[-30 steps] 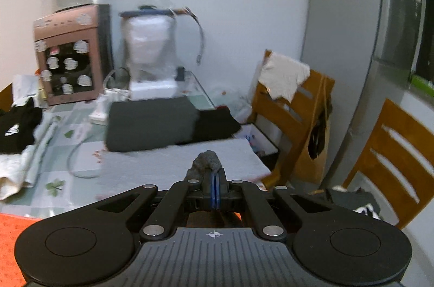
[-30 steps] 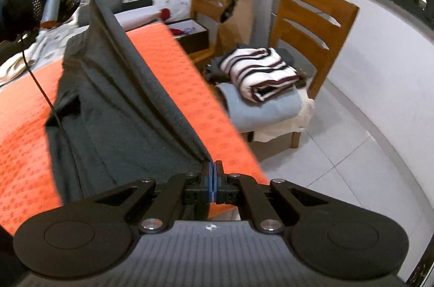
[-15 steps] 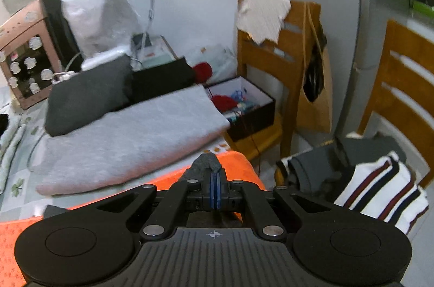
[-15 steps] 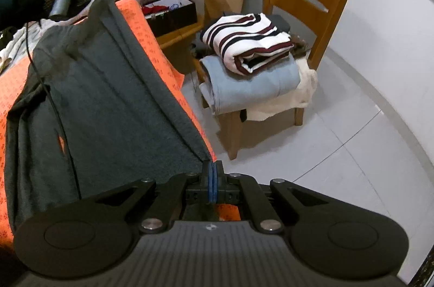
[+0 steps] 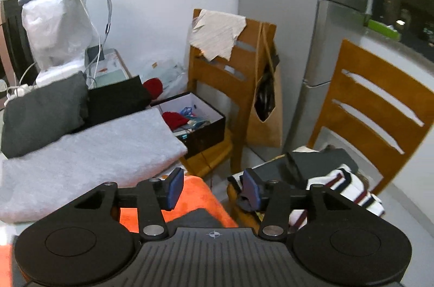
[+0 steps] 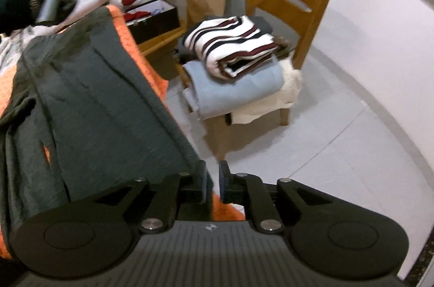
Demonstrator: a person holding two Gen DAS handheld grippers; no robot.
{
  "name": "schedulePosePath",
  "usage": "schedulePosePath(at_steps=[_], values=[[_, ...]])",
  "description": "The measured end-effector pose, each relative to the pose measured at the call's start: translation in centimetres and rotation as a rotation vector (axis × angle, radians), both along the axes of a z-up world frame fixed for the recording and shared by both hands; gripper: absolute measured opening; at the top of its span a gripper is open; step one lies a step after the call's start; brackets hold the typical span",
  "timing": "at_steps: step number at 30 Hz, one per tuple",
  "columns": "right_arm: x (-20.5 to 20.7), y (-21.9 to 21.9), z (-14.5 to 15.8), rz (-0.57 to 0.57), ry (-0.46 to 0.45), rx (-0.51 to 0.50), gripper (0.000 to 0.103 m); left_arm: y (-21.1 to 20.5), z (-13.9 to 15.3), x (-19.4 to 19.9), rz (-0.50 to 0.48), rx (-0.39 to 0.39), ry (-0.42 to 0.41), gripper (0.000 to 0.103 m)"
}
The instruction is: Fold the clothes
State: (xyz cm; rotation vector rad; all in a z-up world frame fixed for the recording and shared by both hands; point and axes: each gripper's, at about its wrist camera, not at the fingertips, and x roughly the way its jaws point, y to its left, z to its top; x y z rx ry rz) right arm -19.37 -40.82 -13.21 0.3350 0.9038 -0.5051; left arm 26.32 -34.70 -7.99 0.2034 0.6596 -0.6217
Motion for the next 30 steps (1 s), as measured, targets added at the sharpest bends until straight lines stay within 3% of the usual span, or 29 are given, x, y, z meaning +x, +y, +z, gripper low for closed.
schedulePosePath(at_steps=[7, 13, 22, 30], values=[[-0.9, 4.1, 3.8, 0.021, -0.043, -0.049, 0.023, 8.0, 3.1, -0.7, -0.044, -0.019, 0.026, 0.054], [-0.9, 10.3, 5.0, 0.104, -0.100, -0.006, 0.027, 15.3, 4.7, -2.1, -0.073, -0.018, 0.031, 0.055], [1.6, 21.5, 3.0, 0.308, -0.096, 0.041, 0.036, 25.3, 3.9, -4.3, -0.047, 0.004, 0.042, 0.057], [3.5, 25.7, 0.6, 0.354, -0.056, -0.001, 0.040, 31.2, 1.2, -3.4, 0.020, 0.016, 0.111, 0.058]])
